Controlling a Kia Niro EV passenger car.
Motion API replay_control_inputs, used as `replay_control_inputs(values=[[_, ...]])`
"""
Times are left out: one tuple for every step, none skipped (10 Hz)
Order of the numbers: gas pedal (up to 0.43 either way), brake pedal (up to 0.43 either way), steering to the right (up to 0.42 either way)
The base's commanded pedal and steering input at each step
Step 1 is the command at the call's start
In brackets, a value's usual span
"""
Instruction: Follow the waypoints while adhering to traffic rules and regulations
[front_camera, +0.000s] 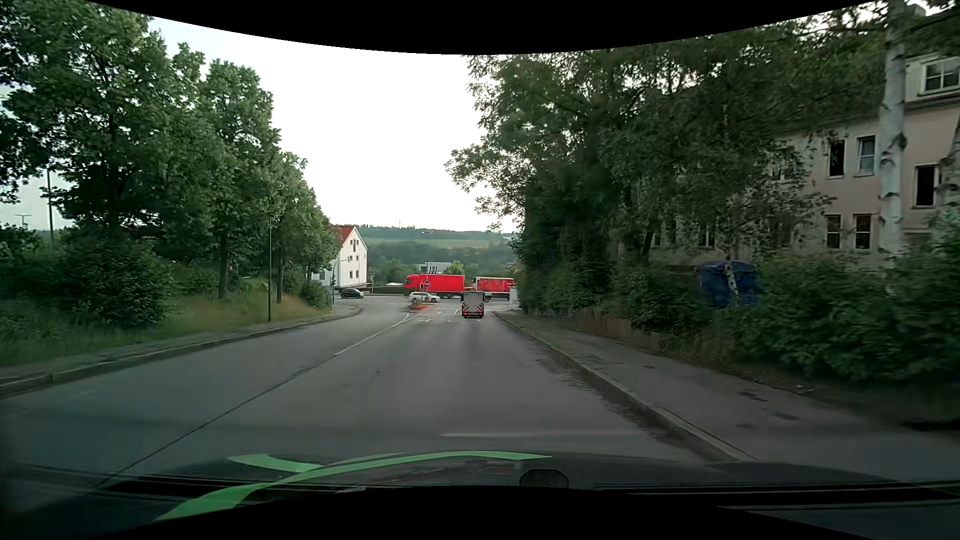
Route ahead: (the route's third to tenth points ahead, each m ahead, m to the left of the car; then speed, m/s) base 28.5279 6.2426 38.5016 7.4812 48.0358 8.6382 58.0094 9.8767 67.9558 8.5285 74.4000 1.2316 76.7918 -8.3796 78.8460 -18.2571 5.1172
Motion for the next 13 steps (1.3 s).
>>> replay_control_inputs(values=[[0.028, 0.000, -0.099], [0.028, 0.000, -0.084], [0.028, 0.000, -0.066], [0.020, 0.000, -0.054], [0.008, 0.000, -0.047], [0.008, 0.000, -0.040], [0.008, 0.000, -0.030], [0.008, 0.000, -0.028], [0.008, 0.000, -0.025], [0.008, 0.000, -0.020], [0.008, 0.000, -0.015], [0.008, 0.000, -0.013], [0.008, 0.000, -0.013]])
